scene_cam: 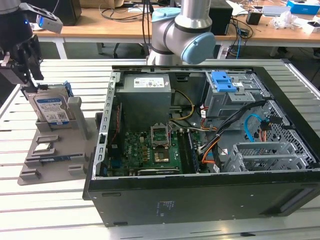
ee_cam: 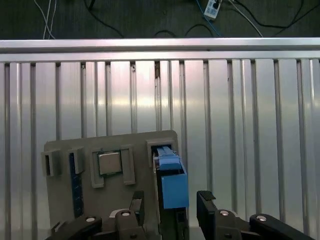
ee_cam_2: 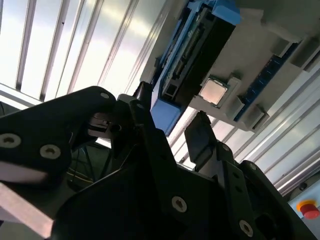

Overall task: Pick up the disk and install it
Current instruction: 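Pick up the disk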

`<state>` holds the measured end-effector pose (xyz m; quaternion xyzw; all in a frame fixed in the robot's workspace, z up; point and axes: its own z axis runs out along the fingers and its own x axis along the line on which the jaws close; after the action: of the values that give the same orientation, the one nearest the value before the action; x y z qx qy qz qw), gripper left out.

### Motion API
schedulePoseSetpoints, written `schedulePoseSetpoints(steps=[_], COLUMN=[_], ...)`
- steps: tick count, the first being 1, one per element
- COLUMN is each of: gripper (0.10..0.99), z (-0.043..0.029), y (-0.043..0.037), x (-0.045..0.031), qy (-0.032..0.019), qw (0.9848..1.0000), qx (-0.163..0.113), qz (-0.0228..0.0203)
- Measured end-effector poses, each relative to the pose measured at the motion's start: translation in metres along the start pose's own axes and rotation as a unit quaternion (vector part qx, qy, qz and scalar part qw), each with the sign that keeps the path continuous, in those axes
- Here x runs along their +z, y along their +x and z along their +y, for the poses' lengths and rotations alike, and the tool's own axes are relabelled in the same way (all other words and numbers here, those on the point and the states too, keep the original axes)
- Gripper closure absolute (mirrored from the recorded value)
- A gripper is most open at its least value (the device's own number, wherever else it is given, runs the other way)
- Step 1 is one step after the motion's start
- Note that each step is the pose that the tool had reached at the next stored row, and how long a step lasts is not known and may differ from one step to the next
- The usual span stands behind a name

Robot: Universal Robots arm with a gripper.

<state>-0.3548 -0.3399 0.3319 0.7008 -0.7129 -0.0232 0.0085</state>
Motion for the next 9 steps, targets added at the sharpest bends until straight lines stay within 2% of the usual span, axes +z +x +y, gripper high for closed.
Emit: schedulePoseSetpoints(steps=[3, 9], gripper=[0.545, 0.545], z=[-0.0018, -0.0051], y=[-0.0015, -0.0013], x=[0.0092, 0.0247], qy=[-0.0003, -0.0005], qw=[0.9998, 0.9996], qx=[-0.018, -0.028], qz=[0.0019, 0.0028])
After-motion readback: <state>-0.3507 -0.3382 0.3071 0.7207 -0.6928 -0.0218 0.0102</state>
